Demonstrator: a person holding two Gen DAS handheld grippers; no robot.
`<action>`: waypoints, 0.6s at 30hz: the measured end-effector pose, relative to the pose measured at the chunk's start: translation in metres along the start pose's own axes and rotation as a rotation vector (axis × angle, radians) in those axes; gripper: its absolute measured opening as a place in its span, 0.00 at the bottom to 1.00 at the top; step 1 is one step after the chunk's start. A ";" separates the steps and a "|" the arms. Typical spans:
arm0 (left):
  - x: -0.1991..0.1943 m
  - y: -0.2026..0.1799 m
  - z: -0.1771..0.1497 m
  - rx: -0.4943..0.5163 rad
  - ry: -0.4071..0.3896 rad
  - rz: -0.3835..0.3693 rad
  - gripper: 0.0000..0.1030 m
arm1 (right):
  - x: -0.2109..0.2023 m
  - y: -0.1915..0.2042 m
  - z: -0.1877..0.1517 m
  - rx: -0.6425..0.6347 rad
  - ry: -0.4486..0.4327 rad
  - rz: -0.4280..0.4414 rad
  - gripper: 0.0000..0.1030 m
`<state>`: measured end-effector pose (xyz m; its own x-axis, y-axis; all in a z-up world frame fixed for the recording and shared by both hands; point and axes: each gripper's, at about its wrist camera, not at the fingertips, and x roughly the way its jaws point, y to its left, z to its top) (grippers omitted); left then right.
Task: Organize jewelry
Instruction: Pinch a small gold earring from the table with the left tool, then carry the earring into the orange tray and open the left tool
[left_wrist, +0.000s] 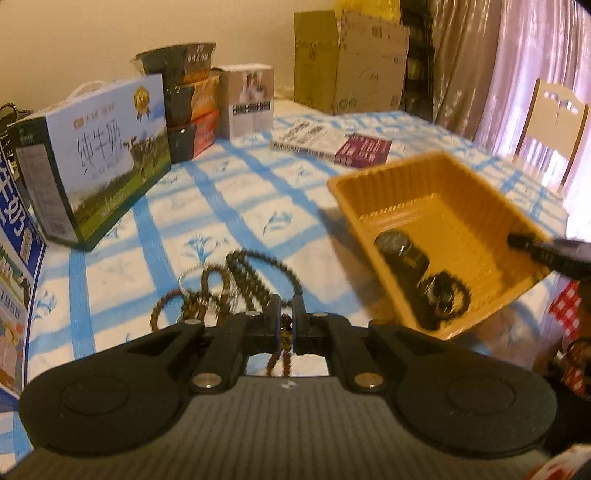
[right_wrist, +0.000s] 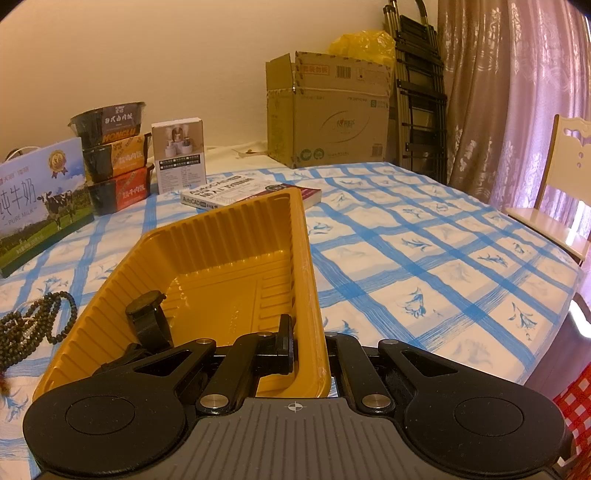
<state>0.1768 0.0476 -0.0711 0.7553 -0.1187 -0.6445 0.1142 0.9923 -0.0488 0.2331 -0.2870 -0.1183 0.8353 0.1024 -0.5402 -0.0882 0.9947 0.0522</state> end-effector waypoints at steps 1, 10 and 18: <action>-0.001 0.000 0.003 -0.005 -0.007 -0.008 0.04 | 0.000 0.000 0.000 -0.001 -0.001 0.001 0.04; -0.011 -0.009 0.025 -0.014 -0.057 -0.065 0.04 | -0.002 0.001 -0.002 0.002 -0.002 0.007 0.04; -0.011 -0.041 0.043 0.012 -0.089 -0.155 0.04 | -0.003 0.002 -0.002 0.003 -0.009 0.010 0.04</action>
<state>0.1915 0.0068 -0.0293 0.7819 -0.2739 -0.5600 0.2413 0.9613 -0.1332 0.2294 -0.2850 -0.1178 0.8393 0.1121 -0.5320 -0.0950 0.9937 0.0595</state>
